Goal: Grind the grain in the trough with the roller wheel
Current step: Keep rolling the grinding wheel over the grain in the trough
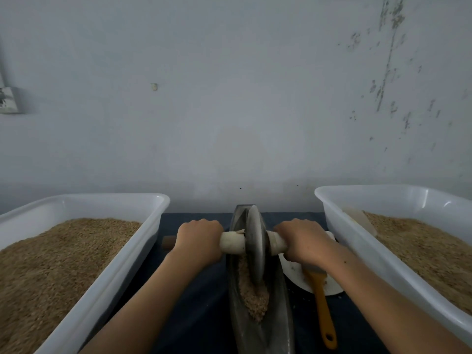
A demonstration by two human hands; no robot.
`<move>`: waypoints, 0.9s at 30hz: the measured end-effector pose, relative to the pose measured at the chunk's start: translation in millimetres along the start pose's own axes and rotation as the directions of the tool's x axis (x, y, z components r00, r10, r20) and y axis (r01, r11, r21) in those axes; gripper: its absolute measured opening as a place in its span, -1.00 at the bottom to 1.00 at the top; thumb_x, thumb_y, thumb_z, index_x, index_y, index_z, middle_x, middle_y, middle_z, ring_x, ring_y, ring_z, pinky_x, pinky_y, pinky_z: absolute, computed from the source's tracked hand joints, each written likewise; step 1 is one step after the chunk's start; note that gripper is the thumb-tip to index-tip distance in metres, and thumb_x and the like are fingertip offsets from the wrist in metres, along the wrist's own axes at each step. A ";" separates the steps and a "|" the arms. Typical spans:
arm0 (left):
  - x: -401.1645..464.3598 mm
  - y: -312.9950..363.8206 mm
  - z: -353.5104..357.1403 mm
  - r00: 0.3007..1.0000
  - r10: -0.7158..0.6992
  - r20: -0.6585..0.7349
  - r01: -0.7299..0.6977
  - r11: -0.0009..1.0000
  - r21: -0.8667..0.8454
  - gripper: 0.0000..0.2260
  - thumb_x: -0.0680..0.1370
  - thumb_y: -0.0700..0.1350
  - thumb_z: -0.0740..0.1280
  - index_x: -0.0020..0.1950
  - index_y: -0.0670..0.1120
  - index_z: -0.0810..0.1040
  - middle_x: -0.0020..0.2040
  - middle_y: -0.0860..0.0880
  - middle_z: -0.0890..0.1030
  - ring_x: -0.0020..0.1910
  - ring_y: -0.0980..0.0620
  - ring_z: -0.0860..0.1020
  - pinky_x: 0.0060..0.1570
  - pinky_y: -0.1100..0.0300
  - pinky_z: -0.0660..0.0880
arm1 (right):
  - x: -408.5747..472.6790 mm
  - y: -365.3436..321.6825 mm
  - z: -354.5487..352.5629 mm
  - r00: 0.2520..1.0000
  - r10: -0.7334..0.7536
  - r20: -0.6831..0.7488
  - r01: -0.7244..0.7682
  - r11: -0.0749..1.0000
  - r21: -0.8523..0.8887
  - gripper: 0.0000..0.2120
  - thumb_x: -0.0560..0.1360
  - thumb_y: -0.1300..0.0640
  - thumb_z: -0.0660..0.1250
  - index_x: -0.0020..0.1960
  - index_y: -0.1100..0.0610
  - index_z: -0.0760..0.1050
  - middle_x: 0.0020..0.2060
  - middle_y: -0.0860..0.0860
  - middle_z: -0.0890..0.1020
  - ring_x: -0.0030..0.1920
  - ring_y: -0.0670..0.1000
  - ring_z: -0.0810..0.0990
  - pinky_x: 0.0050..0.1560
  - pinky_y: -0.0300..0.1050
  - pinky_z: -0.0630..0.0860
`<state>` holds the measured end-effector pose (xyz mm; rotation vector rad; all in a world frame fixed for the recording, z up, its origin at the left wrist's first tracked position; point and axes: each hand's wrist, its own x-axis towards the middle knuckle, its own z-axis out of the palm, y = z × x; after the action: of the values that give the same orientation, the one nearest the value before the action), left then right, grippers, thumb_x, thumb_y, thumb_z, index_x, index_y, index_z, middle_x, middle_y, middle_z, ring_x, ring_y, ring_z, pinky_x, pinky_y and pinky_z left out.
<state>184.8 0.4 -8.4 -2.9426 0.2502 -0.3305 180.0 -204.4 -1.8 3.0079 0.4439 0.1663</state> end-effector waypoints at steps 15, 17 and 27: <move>0.2 -7.6 -4.9 0.965 0.052 0.258 -0.027 0.995 -0.098 -0.61 0.41 0.03 0.44 0.19 -0.03 0.50 -0.06 0.01 0.54 -0.12 0.03 0.49 -0.13 0.15 0.40 | -1.7 1.3 -8.8 0.984 -0.056 0.172 0.057 0.998 -0.003 -0.84 0.41 0.18 0.38 -0.07 0.05 0.44 -0.21 -0.01 0.53 -0.20 0.00 0.52 -0.38 -0.22 0.28; -0.4 -5.7 -4.5 0.979 0.037 0.203 -0.021 0.997 -0.078 -0.64 0.42 0.03 0.43 0.16 -0.03 0.50 -0.13 0.04 0.49 -0.16 0.05 0.46 -0.15 0.16 0.39 | -0.6 0.9 -7.0 0.988 -0.042 0.147 0.043 0.999 -0.007 -0.86 0.42 0.17 0.37 -0.05 0.06 0.45 -0.19 0.00 0.54 -0.21 0.00 0.51 -0.38 -0.22 0.26; 0.3 -0.6 3.8 0.999 -0.003 -0.043 0.001 0.999 -0.039 -0.78 0.49 -0.02 0.32 0.11 -0.02 0.50 0.00 -0.01 0.58 -0.03 0.00 0.55 -0.16 0.16 0.35 | -2.1 -3.8 4.0 0.990 -0.006 -0.141 0.001 0.999 -0.034 -0.81 0.49 0.21 0.25 0.07 0.01 0.46 -0.03 0.00 0.60 -0.02 0.06 0.58 -0.12 -0.11 0.36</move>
<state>186.0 1.4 -11.9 -2.9772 0.2623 -0.3939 177.4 -201.7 -6.4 2.9730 0.4541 0.3841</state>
